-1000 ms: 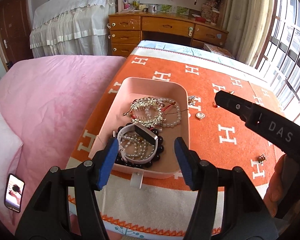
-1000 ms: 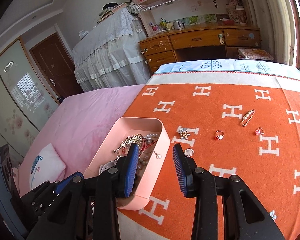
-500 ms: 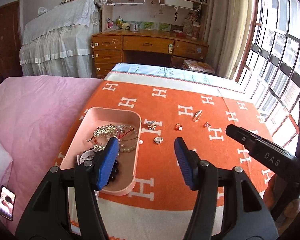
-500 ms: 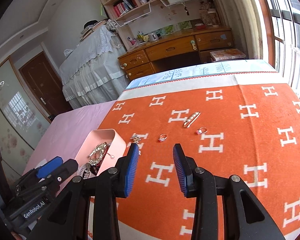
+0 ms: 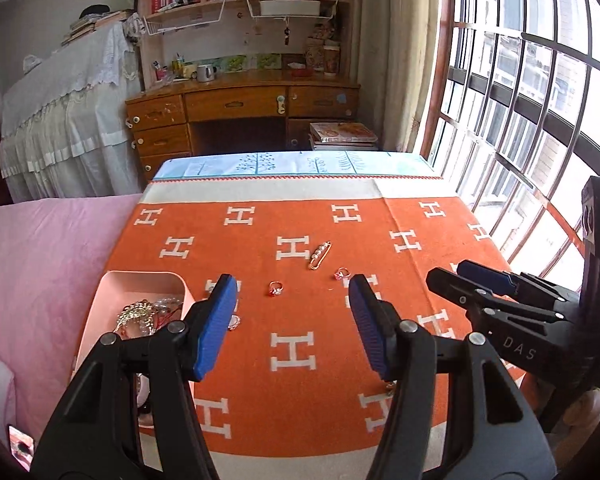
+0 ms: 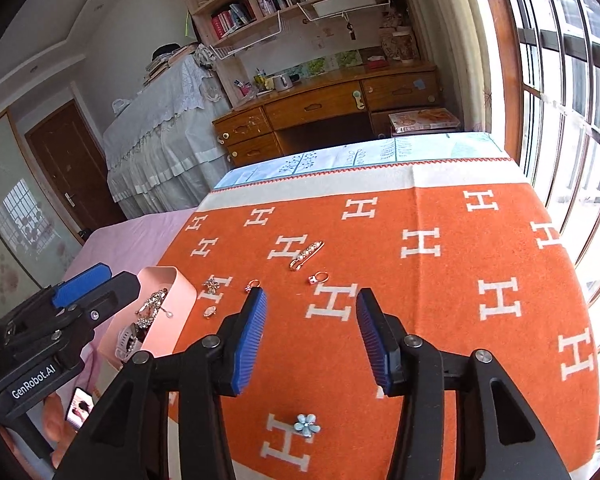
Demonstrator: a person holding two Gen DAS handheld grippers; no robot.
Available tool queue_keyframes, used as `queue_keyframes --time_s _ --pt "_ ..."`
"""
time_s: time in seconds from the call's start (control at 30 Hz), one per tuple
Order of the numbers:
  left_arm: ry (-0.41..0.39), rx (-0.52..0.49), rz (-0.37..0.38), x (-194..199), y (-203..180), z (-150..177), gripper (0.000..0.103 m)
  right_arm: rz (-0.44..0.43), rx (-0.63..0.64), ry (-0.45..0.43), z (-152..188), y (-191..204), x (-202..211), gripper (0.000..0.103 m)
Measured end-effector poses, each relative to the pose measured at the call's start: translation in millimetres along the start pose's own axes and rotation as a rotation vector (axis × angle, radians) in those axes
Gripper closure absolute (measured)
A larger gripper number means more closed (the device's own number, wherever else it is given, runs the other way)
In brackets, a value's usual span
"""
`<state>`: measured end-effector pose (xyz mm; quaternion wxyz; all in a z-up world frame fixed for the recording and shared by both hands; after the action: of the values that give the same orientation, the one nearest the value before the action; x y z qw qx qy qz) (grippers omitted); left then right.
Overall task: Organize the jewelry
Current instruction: 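Open both tools and lift them away from the pink box, then grasp the pearl safety pin with the left tool and lift it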
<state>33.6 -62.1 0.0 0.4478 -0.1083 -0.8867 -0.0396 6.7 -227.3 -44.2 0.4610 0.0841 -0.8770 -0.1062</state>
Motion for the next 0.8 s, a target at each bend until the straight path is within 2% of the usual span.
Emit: queue_keyframes --time_s 0.1,0.2,0.37,0.67,0.8 --pt "0.057 -0.007 0.010 -13.7 -5.1 -17.0 0.048 0.025 0.026 0.009 -6.6 -2.5 3.9 0.054" --pt "0.119 0.020 0.054 -28.2 0.7 -34.7 0.048 0.029 0.039 0.027 -18.1 -4.8 6.8 0.054" --pt "0.168 0.040 0.048 -46.9 10.3 -61.1 0.048 0.022 0.043 0.078 -35.4 -15.4 5.1 0.054" --pt "0.281 -0.008 0.002 -97.7 20.0 -90.8 0.048 -0.030 -0.019 0.182 -62.3 -34.4 -36.6 0.054" --pt "0.334 -0.046 0.022 -132.2 18.8 -97.9 0.048 -0.047 -0.033 0.218 -69.0 -35.7 -58.3 0.054"
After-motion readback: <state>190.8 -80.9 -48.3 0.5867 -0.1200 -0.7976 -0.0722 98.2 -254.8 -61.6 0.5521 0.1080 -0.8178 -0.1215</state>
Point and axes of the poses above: each gripper's, at about its wrist camera, not at the fingertips, and x roughly against the way its jaws point, y to its left, z to its underside, the point moved 1 cm from there along -x, roughly the way its jaws point, and after that the axes turned 12 degrees about y, right-handed, at the moved point
